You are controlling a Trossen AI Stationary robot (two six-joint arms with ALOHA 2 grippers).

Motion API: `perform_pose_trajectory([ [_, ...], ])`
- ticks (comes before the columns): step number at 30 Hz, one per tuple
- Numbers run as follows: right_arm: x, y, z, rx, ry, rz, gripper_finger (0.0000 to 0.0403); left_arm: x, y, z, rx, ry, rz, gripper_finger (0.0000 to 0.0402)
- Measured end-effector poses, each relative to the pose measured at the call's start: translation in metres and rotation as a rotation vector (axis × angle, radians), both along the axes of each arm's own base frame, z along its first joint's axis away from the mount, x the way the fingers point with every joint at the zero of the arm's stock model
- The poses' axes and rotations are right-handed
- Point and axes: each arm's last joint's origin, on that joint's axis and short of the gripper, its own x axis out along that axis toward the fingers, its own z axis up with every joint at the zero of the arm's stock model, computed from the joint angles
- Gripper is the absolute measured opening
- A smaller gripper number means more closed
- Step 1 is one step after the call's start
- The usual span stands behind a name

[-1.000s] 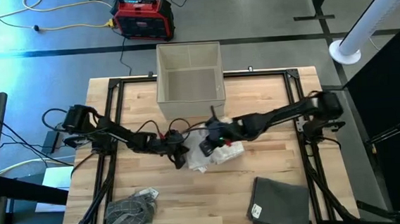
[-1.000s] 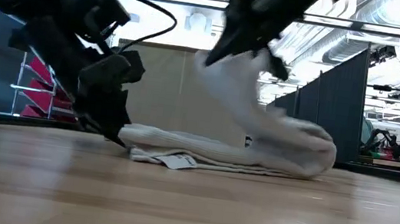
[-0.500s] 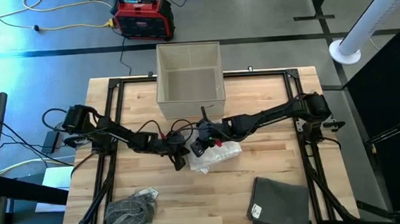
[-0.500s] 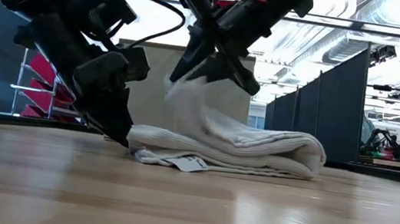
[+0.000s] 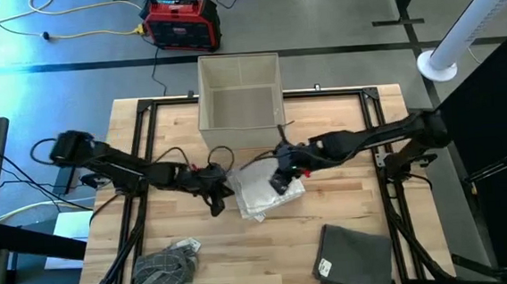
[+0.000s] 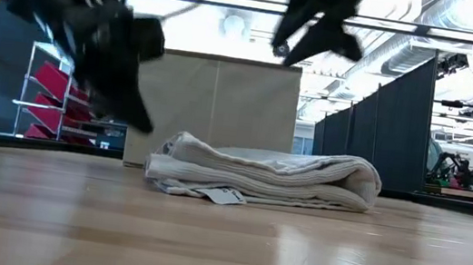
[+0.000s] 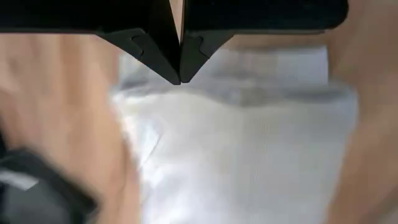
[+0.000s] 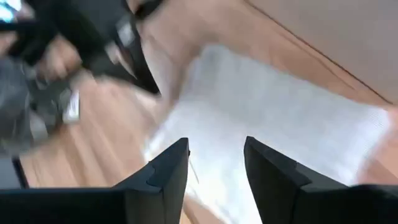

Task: Fold towel
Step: Fold the white towel

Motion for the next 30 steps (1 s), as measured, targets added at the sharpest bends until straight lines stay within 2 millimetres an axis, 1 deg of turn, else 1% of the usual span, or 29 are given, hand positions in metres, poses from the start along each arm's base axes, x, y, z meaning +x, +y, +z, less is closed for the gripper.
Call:
perform_pose_trajectory([
  [1, -0.006, 0.003, 0.002, -0.002, 0.03, 0.012, 0.0091, 0.001, 0.001, 0.006, 0.012, -0.039, -0.01, 0.0],
  [3, -0.014, 0.007, -0.004, -0.011, 0.078, 0.031, 0.005, 0.003, 0.003, 0.01, 0.048, -0.082, -0.032, 0.0],
  [4, -0.017, 0.009, -0.009, -0.013, 0.085, 0.039, 0.0028, 0.004, 0.005, 0.01, 0.067, -0.091, -0.039, 0.0],
  [6, -0.019, 0.012, -0.024, -0.014, 0.08, 0.046, 0.0009, 0.008, 0.01, 0.006, 0.09, -0.089, -0.029, 0.0],
  [9, -0.022, 0.011, -0.057, 0.005, 0.063, 0.028, 0.001, 0.014, 0.019, -0.008, 0.1, -0.05, 0.011, 0.0],
  [13, -0.026, 0.007, -0.101, 0.03, 0.015, -0.018, 0.0002, 0.021, 0.029, -0.033, 0.101, 0.039, 0.042, 0.0],
  [16, -0.034, 0.005, -0.129, 0.059, 0.006, -0.065, 0.0001, 0.022, 0.032, -0.049, 0.084, 0.1, 0.047, 0.0],
  [19, -0.044, 0.005, -0.15, 0.091, 0.027, -0.122, 0.0, 0.024, 0.032, -0.059, 0.071, 0.133, 0.036, 0.0],
  [21, -0.049, 0.008, -0.155, 0.106, 0.027, -0.132, 0.0, 0.025, 0.031, -0.06, 0.057, 0.134, 0.029, 0.0],
  [24, -0.05, 0.013, -0.153, 0.114, 0.018, -0.105, 0.0, 0.024, 0.031, -0.057, 0.036, 0.128, 0.033, 0.0],
  [27, -0.045, 0.017, -0.137, 0.123, -0.029, -0.058, 0.0, 0.021, 0.031, -0.048, 0.006, 0.11, 0.037, 0.0],
  [30, -0.04, 0.019, -0.115, 0.127, -0.081, 0.004, 0.0, 0.019, 0.029, -0.031, -0.047, 0.047, 0.01, 0.0],
])
